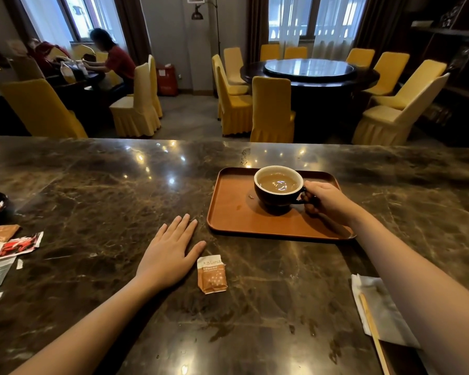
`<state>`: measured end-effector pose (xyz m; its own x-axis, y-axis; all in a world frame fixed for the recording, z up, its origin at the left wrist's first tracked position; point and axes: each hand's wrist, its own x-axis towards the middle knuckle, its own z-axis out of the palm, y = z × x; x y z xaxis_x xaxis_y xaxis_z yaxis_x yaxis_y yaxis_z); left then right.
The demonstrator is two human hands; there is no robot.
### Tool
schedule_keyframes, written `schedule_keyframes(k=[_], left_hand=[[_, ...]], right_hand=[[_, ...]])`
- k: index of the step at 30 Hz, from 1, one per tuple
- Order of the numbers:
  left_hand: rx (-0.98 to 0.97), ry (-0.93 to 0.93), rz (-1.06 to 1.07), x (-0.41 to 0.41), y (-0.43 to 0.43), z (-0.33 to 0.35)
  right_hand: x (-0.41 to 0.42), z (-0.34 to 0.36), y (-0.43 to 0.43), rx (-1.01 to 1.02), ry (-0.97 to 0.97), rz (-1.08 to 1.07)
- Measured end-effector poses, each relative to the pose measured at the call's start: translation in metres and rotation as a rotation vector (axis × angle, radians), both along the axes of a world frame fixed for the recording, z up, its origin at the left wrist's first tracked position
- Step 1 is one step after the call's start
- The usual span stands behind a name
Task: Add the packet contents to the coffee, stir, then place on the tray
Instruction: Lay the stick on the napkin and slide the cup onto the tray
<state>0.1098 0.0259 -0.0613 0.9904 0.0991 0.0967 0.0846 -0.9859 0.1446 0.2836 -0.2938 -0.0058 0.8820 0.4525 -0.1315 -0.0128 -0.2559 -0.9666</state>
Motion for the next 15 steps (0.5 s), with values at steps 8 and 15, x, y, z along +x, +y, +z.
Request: schedule_keyframes(k=[8,15], left_hand=[[-0.011,0.011,-0.005,-0.0006,-0.0001,0.0009],[-0.021,-0.004,0.006,0.0005,0.0005,-0.0009]], right_hand=[[-0.0006,0.0093,-0.0002,-0.085,-0.055,-0.018],[-0.0076,0.0106,0.0068,-0.183,-0.125,-0.092]])
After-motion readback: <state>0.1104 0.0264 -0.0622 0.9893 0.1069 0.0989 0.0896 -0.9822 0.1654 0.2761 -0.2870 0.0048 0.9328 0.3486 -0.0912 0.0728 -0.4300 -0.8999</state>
